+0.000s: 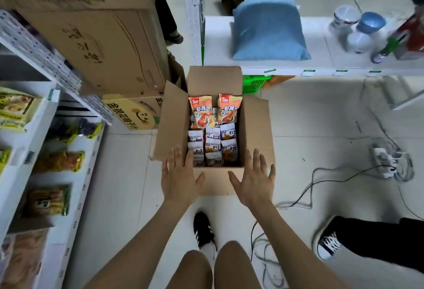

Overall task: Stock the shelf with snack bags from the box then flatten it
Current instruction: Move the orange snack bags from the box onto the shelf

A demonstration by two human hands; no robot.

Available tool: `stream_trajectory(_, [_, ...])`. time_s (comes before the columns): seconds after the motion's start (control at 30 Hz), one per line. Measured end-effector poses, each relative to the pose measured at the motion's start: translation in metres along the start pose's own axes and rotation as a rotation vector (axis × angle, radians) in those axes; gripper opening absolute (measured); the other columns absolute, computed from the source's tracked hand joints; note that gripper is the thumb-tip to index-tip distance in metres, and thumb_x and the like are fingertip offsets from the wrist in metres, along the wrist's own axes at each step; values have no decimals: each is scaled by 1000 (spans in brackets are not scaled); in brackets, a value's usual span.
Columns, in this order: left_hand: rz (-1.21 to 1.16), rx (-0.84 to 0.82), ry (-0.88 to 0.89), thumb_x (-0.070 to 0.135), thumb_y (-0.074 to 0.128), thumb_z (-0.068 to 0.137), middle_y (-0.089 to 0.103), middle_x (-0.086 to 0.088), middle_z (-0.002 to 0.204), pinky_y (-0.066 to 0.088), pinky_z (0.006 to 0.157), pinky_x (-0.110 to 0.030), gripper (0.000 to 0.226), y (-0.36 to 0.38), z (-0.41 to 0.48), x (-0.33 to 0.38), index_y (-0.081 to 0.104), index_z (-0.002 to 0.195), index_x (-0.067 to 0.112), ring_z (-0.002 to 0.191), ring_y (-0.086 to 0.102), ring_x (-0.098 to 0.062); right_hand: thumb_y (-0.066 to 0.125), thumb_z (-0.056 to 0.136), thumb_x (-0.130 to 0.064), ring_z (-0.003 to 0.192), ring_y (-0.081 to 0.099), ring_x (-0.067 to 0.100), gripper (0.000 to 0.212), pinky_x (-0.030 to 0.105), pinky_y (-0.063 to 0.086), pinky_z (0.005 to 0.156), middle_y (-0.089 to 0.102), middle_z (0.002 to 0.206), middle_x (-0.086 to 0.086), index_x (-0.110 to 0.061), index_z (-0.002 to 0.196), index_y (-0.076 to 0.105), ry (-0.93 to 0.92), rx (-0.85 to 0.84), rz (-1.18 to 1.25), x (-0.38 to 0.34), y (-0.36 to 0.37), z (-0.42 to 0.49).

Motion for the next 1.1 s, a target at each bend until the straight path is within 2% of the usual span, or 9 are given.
stream_trajectory(0.2, [-50,-17,-43,60,42,94,8,-12,164,6,123,-44,83,40,98,-12,3,156,22,151,2,-29,28,95,-65,152,4,26,85,50,9,121,-2,165,7,-19,156,-9,27,-25,48,-8,30,96])
stream_trajectory(0.37, [-96,-7,-60,63,41,93,3,-11,165,4,122,-42,86,93,186,-15,-1,156,22,152,0,-28,32,94,-67,151,12,27,86,47,20,118,4,165,7,-20,157,0,47,-8,102,-2,73,188])
stream_trajectory(0.67, [-178,-1,-77,64,42,92,-1,-8,165,14,120,-40,90,230,326,-29,-5,156,21,152,1,-25,40,93,-64,149,16,28,87,46,29,113,9,165,7,-17,156,4,90,29,229,26,186,352])
stream_trajectory(0.77, [-230,14,-81,66,43,91,2,-10,164,14,122,-40,96,273,373,-35,-7,156,16,151,5,-25,46,91,-63,147,22,31,89,46,31,112,13,164,8,-17,156,5,108,55,341,31,224,404])
stream_trajectory(0.93, [-442,3,-149,60,58,87,9,-12,163,31,114,-45,106,330,443,-47,-5,155,9,148,19,-31,64,88,-51,138,36,38,92,47,38,105,33,155,16,-11,154,14,126,112,679,36,271,480])
stream_trajectory(1.03, [-577,19,-160,55,65,84,21,-11,160,39,108,-47,107,355,476,-53,-2,156,13,141,31,-33,75,81,-43,134,44,37,97,43,41,102,42,149,18,-6,151,20,164,114,864,44,293,517])
stream_trajectory(1.1, [-735,47,-160,50,73,80,34,-8,154,42,105,-48,108,367,491,-57,3,156,17,136,40,-31,80,78,-34,127,52,33,89,38,45,99,52,140,15,-5,145,30,170,138,1003,49,303,535])
Point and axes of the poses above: each hand's wrist, its own z-axis towards the middle knuckle, its own y-axis out of the palm, x = y × z, the point moved 9 cm from there along z, towards the middle knuckle
